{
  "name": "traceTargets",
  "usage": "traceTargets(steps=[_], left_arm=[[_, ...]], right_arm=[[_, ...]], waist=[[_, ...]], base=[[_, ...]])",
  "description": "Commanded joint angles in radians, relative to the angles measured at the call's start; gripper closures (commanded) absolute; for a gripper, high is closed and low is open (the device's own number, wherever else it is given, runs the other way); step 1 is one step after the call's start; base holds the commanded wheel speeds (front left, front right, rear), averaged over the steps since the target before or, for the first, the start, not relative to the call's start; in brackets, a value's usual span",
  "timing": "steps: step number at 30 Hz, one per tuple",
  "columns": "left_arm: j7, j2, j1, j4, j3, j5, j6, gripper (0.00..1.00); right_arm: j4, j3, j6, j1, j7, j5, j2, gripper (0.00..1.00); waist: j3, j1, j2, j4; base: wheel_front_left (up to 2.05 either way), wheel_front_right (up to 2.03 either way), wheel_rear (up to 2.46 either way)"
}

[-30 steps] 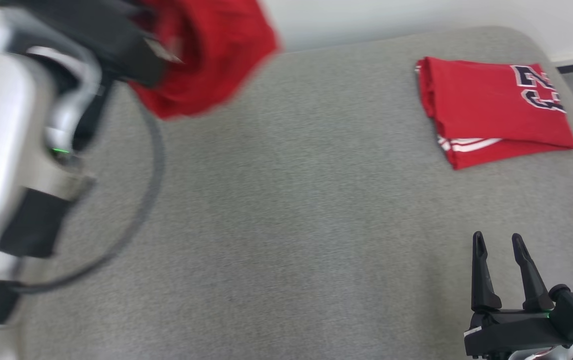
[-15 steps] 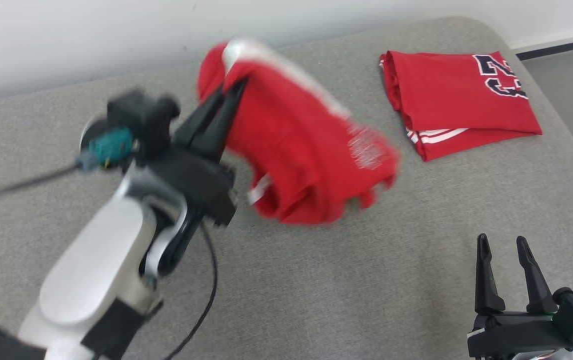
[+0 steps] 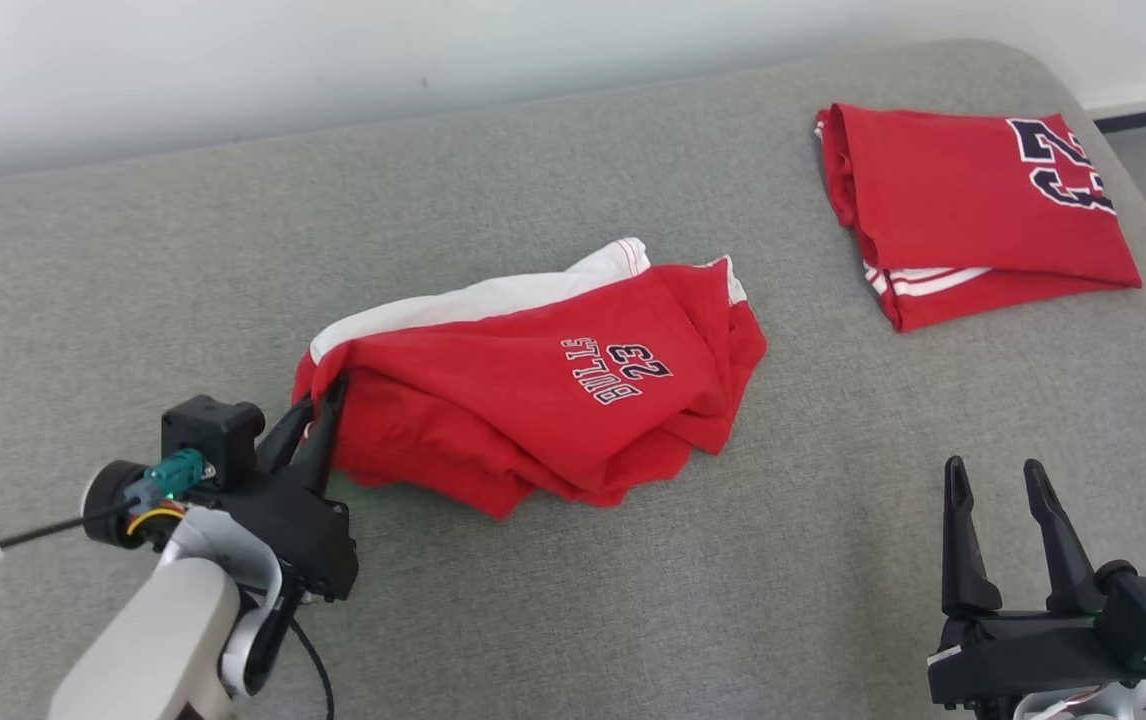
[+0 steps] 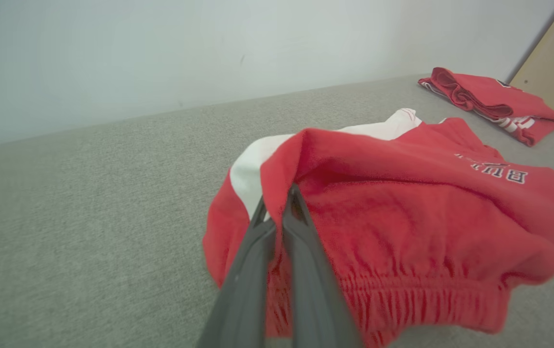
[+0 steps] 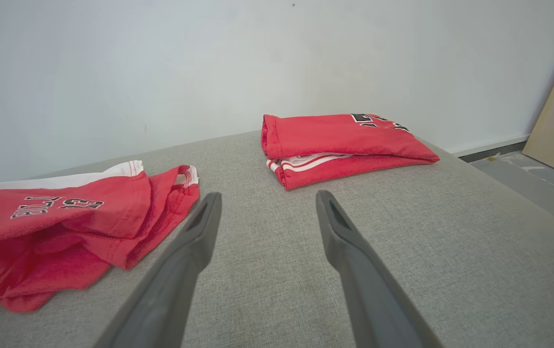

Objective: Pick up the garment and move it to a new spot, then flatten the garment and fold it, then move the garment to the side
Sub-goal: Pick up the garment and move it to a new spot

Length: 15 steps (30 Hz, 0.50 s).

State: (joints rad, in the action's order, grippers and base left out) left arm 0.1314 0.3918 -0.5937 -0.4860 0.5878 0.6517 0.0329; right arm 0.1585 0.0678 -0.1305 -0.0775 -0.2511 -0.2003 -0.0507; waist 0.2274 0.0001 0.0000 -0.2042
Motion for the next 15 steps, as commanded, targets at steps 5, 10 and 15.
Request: traceTargets(steps=[5, 10, 15], left_arm=[[0.071, -0.037, 0.022, -0.036, -0.003, 0.006, 0.017, 0.0], [0.121, -0.049, 0.039, -0.001, -0.033, -0.011, 0.003, 0.0], [0.134, -0.033, 0.082, 0.077, -0.087, -0.055, -0.023, 0.0]], right_arm=[[0.0, 0.007, -0.001, 0.009, 0.009, 0.012, 0.0, 0.0], [-0.011, 0.016, -0.001, 0.024, 0.021, 0.021, 0.0, 0.0], [-0.029, 0.023, -0.001, 0.037, 0.036, 0.027, 0.0, 0.0]], waist=[[-0.045, -0.0001, 0.0, 0.039], [-0.091, -0.0001, 0.0, 0.08], [-0.132, -0.0001, 0.0, 0.116]], base=[[0.0, 0.0, 0.0], [0.0, 0.0, 0.0], [0.0, 0.0, 0.0]])
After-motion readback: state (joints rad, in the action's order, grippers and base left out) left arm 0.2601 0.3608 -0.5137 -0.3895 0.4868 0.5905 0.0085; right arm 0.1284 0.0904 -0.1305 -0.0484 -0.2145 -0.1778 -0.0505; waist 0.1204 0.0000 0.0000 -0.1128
